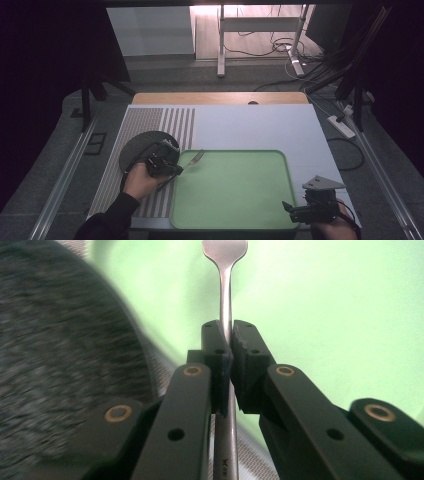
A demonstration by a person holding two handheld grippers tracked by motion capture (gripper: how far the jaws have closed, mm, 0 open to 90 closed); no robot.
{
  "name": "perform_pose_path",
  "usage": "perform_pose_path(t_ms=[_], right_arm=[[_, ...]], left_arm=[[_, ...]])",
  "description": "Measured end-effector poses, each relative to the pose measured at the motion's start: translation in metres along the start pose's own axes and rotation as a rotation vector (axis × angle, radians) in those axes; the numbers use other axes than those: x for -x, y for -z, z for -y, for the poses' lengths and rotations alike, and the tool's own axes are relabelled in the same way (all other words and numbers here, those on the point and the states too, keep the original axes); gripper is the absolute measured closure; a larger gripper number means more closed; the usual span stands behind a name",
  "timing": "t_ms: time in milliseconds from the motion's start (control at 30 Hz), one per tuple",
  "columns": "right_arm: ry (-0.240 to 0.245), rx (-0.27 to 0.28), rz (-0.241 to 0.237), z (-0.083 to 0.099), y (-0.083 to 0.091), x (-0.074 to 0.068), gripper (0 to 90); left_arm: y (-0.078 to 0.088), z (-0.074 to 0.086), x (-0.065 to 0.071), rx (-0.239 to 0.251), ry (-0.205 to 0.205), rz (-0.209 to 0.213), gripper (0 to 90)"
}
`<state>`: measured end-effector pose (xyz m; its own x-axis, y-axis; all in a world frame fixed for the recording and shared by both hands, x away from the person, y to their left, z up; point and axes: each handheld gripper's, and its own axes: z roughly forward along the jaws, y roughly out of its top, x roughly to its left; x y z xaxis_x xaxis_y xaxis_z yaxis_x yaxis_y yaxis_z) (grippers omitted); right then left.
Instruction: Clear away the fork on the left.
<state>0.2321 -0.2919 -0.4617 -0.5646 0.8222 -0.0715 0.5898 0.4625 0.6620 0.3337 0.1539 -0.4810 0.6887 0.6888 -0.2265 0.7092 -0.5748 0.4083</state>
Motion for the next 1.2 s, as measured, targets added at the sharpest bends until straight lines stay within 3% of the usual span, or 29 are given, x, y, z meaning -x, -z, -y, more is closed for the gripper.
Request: perform_pose_path(t_ms=[433, 767, 833, 933, 1033, 1133, 1200], right_arm=[[0.01, -0.003, -0.002, 0.0, 0.0, -0.001, 0.0], [0.016, -0.002, -0.003, 0.0, 0.0, -0.001, 0.0], [0.017, -0.002, -0.004, 0.0, -0.001, -0.001, 0.0], [0.018, -0.003, -0.006, 0.0, -0.001, -0.001, 0.0], [0.018, -0.004, -0.007, 0.0, -0.001, -0.001, 0.0], [0.02, -0.009, -0.005, -0.001, -0.001, -0.001, 0.0], [0.022, -0.01, -0.003, -0.001, -0.001, -0.002, 0.0]], left_arm=[[-0.023, -0.013, 0.032, -0.007, -0.006, 0.024, 84.4], [-0.047, -0.012, 0.048, -0.09, -0.035, 0.03, 84.1], [-0.047, -0.012, 0.05, -0.091, -0.056, 0.031, 83.3], [-0.046, -0.013, 0.052, -0.06, -0.083, 0.018, 77.4], [-0.039, -0.019, 0.055, -0.001, -0.116, -0.017, 78.1], [-0.041, -0.026, 0.061, 0.018, -0.15, 0.019, 87.9], [-0.047, -0.03, 0.065, 0.009, -0.166, 0.04, 88.3]])
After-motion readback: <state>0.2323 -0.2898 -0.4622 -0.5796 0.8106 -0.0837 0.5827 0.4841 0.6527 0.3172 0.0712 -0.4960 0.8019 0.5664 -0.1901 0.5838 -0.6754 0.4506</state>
